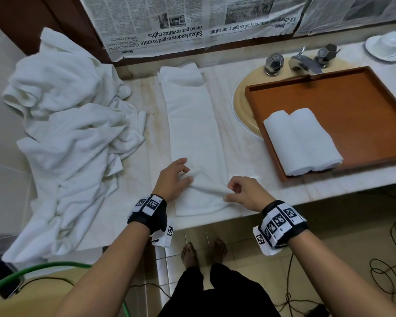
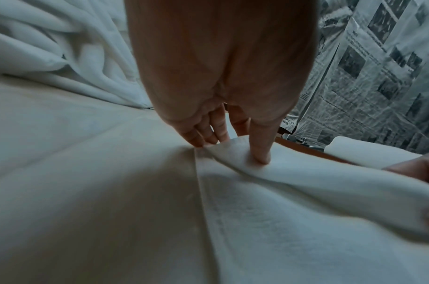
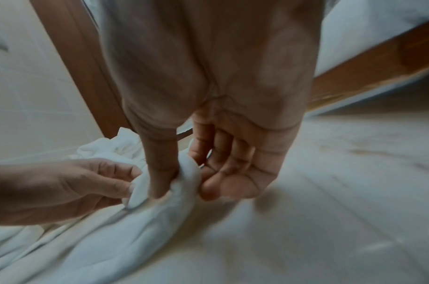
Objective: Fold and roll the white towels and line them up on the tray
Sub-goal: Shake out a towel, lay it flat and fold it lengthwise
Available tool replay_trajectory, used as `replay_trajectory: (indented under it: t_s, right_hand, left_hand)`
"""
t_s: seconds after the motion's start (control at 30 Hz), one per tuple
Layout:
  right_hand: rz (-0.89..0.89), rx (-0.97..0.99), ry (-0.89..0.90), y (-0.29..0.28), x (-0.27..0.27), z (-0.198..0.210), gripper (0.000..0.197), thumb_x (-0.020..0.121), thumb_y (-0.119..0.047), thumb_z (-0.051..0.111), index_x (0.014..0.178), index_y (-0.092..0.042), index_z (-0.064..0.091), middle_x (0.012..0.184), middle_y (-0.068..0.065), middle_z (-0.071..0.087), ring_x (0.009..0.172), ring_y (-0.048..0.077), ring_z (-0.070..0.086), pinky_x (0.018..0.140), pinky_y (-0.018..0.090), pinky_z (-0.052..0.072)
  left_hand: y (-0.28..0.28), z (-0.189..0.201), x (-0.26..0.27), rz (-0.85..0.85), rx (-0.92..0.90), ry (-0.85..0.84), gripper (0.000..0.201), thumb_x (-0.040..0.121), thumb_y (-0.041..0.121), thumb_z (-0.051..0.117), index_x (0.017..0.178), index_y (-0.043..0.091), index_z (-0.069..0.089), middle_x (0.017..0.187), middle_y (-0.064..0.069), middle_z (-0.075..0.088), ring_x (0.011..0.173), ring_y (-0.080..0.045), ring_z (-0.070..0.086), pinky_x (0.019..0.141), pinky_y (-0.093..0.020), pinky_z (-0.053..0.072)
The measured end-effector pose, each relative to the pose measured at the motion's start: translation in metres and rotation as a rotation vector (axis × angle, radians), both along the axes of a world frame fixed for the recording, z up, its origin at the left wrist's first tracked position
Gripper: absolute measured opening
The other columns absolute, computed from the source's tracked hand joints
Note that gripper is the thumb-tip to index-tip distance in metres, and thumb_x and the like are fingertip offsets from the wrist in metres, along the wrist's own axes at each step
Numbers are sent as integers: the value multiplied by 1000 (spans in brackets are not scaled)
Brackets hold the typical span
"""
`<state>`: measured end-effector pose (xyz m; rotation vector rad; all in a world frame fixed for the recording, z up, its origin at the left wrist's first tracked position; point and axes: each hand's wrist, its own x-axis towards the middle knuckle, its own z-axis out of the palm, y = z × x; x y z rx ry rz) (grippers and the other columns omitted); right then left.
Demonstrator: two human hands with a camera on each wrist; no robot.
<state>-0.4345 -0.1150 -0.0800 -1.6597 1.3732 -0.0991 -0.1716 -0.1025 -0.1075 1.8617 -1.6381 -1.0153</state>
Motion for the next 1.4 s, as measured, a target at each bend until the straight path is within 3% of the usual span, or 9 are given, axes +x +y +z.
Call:
replay_trajectory:
  t_s: [0.3, 0.37, 0.5, 0.67, 0.83, 0.97, 1.07, 1.2, 1.4]
  right_hand:
    - [-243, -7, -219, 24, -13, -3, 28, 74, -17, 85, 91, -10, 64, 74, 1, 57, 65, 12, 56, 61, 26, 49]
    - [-252, -76, -151, 28, -10, -8, 21, 80, -20, 80, 88, -11, 63, 71, 3, 58, 63, 18, 57, 60, 33, 50]
    - [-118, -198, 43, 37, -9, -16, 16, 96, -26, 61, 93, -12, 52, 75, 3, 57, 69, 23, 56, 63, 33, 47]
    - [-116, -196, 82, 49, -6, -13, 13, 102, -24, 48, 109, -17, 40, 78, 9, 61, 67, 25, 61, 65, 43, 54]
    - [-147, -106, -46, 52, -15, -7, 19, 94, -24, 65, 104, -22, 49, 84, 3, 60, 74, 16, 62, 71, 28, 55]
    - [-67, -133, -31, 54, -21, -3, 22, 86, -24, 73, 100, -22, 56, 89, -2, 59, 83, 13, 58, 76, 24, 51]
    - [-23, -184, -8, 51, -22, 0, 20, 84, -21, 73, 99, -22, 60, 92, -4, 58, 85, 10, 56, 78, 23, 50]
    - [25, -227, -12, 49, -14, 6, 19, 83, -16, 65, 101, -23, 61, 96, -7, 57, 87, 7, 55, 78, 17, 45]
    - [186, -208, 116, 49, -7, 0, 19, 89, -22, 61, 107, -23, 67, 104, -8, 56, 85, 3, 53, 82, 21, 45]
  left_hand:
    - [11, 2, 4, 74, 44, 123, 24, 87, 16, 74, 109, 11, 65, 142, 4, 55, 111, -10, 57, 75, 6, 32]
    - [13, 4, 4, 79, 53, 145, 28, 87, 19, 75, 113, 15, 65, 137, 4, 58, 111, -11, 58, 78, 2, 34]
    - [16, 10, 2, 81, 53, 194, 18, 83, 19, 78, 87, 29, 64, 135, 10, 58, 104, -7, 55, 89, -14, 37]
    - [16, 11, -1, 56, 37, 209, 17, 83, 19, 78, 89, 27, 64, 130, 9, 62, 116, -9, 56, 91, -14, 37]
    - [17, 14, -2, 46, 11, 224, 25, 82, 10, 77, 86, 30, 63, 125, 9, 63, 103, -11, 55, 91, -19, 39]
    - [25, 10, 6, -12, 17, 201, 30, 81, -5, 69, 83, 24, 63, 124, 7, 64, 123, -14, 54, 91, -7, 37]
    - [34, 9, 11, -97, 24, 115, 41, 81, -10, 60, 76, 30, 58, 136, 1, 60, 142, -15, 36, 113, -23, 27]
    - [46, 13, 15, -166, 41, -30, 47, 82, -12, 48, 69, 31, 63, 145, 1, 52, 148, -17, 25, 120, -31, 22]
    - [66, 7, 3, -138, 25, -122, 23, 92, 6, 54, 90, 18, 73, 144, 0, 49, 137, -19, 41, 105, -18, 25]
